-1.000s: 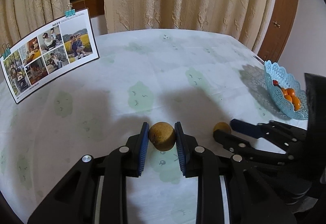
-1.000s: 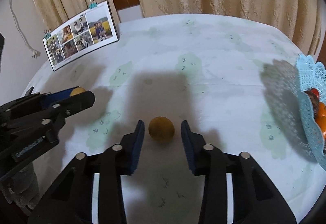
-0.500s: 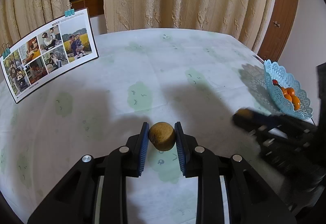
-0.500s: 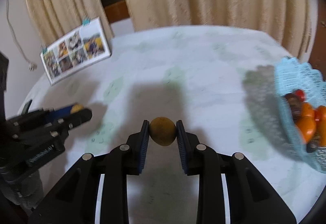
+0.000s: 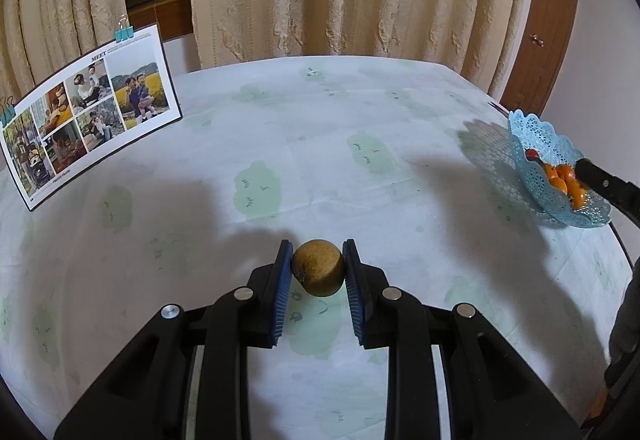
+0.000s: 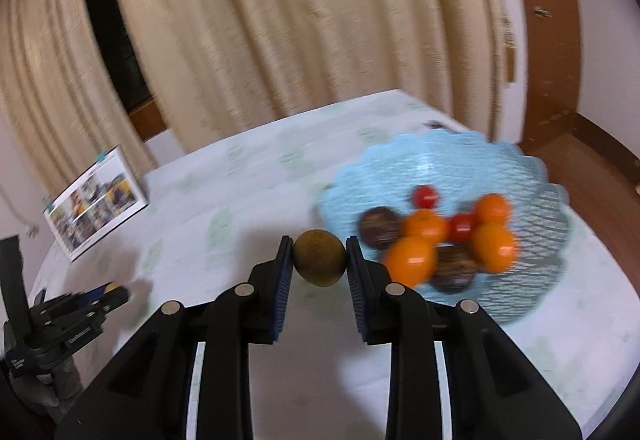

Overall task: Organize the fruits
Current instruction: 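Carry the yellow-brown fruit into the blue basket and open the right tool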

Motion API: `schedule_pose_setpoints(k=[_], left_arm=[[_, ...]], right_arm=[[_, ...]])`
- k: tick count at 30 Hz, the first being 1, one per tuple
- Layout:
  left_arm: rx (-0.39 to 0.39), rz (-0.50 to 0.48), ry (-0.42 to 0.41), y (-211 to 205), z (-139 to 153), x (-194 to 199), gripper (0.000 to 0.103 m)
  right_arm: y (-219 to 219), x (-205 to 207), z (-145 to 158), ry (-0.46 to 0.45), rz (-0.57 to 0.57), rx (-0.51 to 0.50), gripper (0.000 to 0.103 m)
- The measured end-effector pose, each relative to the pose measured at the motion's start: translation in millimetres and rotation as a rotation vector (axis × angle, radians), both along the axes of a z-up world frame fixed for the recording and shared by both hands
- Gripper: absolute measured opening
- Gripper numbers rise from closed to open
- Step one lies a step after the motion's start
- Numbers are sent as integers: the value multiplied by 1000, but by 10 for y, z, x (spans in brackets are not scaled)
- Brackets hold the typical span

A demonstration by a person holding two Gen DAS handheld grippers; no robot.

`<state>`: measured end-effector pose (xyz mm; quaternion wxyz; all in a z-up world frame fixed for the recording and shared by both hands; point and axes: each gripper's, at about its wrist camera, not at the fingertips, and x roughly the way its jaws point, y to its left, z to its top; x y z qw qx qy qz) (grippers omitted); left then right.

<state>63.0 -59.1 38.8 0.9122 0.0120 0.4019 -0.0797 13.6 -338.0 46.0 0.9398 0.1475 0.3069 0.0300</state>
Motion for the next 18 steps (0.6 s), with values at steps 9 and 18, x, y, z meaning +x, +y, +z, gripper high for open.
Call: schedule_pose_setpoints(k=[9, 18], left_arm=[[21, -48, -13, -262, 71, -18, 26], [27, -134, -43, -691, 217, -8, 26]], right_arm=[[-643, -222, -105, -2, -186, 13, 28], [-1001, -432, -205, -40, -311, 72, 51]])
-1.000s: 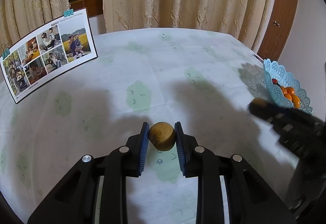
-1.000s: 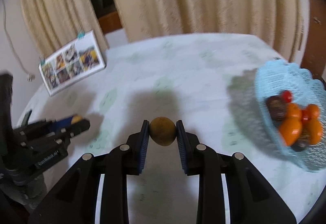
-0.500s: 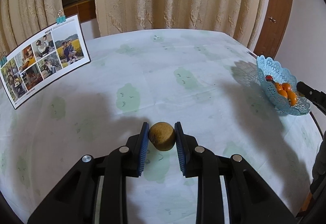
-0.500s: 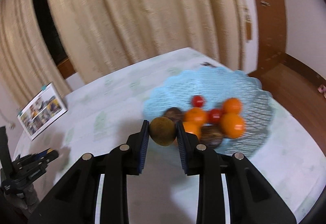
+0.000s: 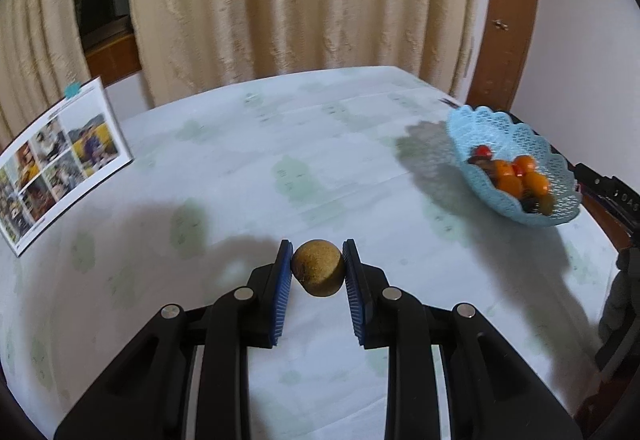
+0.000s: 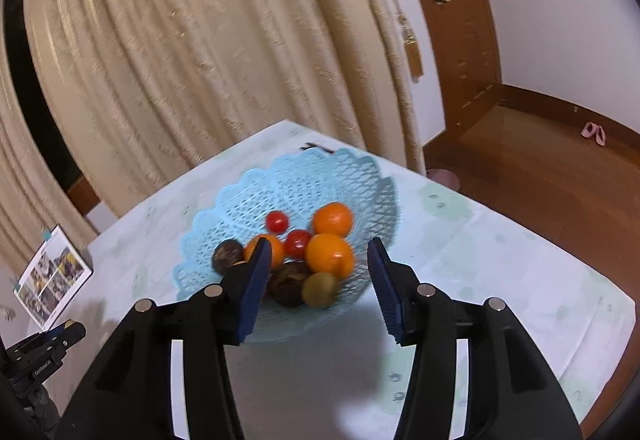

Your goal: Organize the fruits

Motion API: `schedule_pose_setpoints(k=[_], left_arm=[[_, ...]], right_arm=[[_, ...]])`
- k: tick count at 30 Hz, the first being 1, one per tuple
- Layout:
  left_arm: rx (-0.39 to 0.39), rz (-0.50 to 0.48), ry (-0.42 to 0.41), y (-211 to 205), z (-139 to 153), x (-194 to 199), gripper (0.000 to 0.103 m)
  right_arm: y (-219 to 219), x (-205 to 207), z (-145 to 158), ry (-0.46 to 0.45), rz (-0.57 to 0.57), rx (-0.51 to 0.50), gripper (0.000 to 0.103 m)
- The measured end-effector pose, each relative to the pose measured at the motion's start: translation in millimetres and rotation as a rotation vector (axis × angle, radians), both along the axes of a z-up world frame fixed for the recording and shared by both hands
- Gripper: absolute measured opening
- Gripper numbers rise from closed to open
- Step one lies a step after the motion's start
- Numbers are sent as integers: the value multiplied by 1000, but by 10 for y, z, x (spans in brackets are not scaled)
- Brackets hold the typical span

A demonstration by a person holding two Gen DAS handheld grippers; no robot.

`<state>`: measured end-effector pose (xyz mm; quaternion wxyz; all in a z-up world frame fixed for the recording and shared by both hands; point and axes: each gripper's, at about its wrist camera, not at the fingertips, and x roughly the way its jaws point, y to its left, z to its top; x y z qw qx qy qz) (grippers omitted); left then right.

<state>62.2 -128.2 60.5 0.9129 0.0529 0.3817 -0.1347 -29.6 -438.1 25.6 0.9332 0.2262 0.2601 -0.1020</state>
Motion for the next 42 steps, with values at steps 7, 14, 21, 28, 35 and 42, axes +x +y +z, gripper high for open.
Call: schedule_pose_setpoints(k=[7, 14, 21, 28, 35, 42], left_arm=[[-7, -106, -20, -518, 107, 18, 26], [-16, -208, -38, -1074, 162, 100, 26], [-35, -268, -20, -1463, 113, 252, 26], [-73, -250, -33, -1485, 151, 305, 67], [-45, -183, -67, -1264, 194, 320, 82], [31, -160, -125, -1194, 144, 162, 92]], right_arm=[[-7, -147, -53, -24, -69, -53, 51], [-29, -186, -79, -39, -79, -63, 51], [-79, -204, -95, -45, -88, -49, 51], [-104, -222, -97, -51, -87, -38, 66], [-91, -244, -93, -44, -64, -20, 80], [42, -294, -28, -33, -44, -65, 97]])
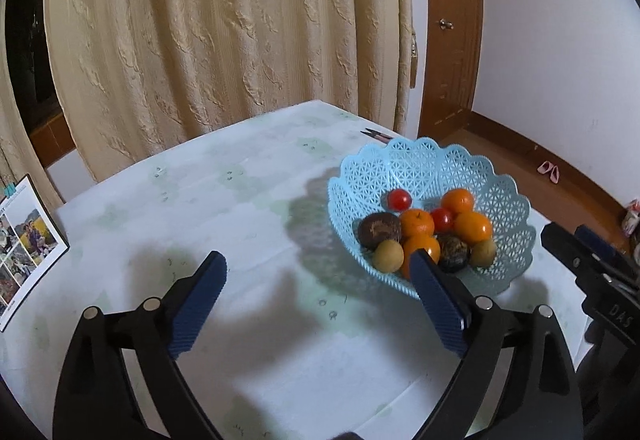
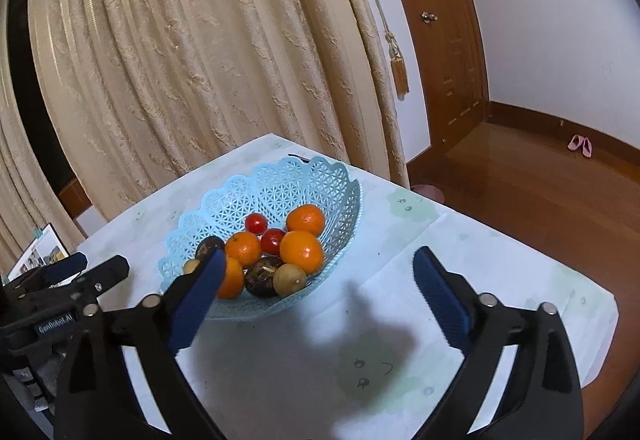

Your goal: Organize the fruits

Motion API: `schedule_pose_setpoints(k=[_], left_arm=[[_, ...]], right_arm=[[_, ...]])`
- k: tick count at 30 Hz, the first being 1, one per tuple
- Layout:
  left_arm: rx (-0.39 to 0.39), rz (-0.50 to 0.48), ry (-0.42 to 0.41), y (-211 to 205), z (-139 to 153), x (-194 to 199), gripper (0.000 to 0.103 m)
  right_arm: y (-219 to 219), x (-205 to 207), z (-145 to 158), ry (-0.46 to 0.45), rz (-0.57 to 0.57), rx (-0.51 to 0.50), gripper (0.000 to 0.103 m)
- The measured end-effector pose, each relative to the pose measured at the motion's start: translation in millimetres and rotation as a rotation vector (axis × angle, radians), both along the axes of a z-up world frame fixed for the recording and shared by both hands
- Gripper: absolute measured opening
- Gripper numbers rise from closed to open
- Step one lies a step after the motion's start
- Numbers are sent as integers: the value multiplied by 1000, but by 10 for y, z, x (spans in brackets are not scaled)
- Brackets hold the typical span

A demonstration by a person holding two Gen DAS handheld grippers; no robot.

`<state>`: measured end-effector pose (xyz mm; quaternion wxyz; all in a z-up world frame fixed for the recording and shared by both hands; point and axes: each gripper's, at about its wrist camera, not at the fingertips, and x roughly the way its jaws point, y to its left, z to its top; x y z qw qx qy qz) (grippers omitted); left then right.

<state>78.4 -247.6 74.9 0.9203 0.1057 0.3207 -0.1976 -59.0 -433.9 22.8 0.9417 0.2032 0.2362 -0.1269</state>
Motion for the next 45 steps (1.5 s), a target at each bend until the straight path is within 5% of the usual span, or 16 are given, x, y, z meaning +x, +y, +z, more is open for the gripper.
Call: schedule_pose_setpoints(k=[26, 45], left_arm=[[101, 47, -110, -156, -37, -191, 98], [125, 21, -124, -276, -28, -190, 98]], right_arm=[[264, -37, 53, 19, -6, -182, 97], [237, -43, 30, 26, -14, -201, 97]])
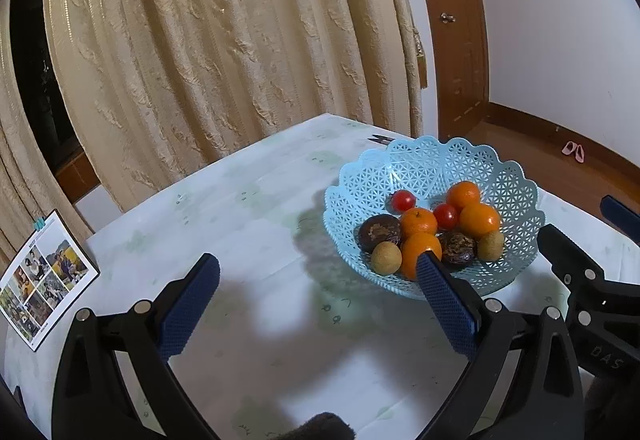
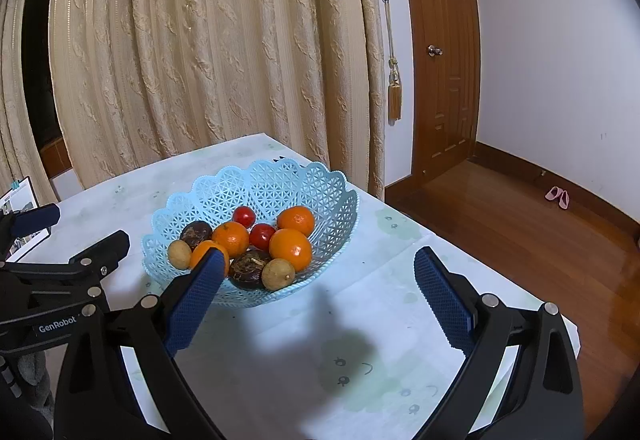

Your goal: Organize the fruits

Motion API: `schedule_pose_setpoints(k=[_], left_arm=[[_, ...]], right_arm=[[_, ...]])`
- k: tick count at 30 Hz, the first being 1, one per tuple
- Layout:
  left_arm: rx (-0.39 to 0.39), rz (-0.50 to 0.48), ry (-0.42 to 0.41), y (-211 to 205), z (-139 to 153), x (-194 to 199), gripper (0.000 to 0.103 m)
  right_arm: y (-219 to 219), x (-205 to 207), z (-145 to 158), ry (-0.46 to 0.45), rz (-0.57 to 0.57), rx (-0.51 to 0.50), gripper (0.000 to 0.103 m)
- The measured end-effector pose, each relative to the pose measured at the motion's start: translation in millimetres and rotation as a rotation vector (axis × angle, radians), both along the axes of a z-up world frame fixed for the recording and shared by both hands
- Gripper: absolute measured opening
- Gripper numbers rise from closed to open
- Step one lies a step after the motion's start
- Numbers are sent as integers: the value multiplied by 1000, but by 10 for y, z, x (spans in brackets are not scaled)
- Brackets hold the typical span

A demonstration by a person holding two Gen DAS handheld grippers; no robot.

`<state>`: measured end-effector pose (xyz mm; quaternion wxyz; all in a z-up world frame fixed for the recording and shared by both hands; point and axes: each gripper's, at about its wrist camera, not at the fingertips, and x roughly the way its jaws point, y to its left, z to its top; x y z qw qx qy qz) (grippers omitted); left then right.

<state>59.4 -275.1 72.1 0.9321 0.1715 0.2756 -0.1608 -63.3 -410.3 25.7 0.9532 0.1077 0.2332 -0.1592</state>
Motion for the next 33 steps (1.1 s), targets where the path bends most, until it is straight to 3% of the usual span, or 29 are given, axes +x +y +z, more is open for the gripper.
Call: schedule_pose_setpoints(k=[24, 33], left_arm=[[11, -23, 1, -29, 34, -29, 98], [5, 13, 32, 126, 43, -27, 98]], right_arm=[[-35, 0, -29, 10, -3, 0, 97], [128, 19, -10, 26, 51, -4, 97]])
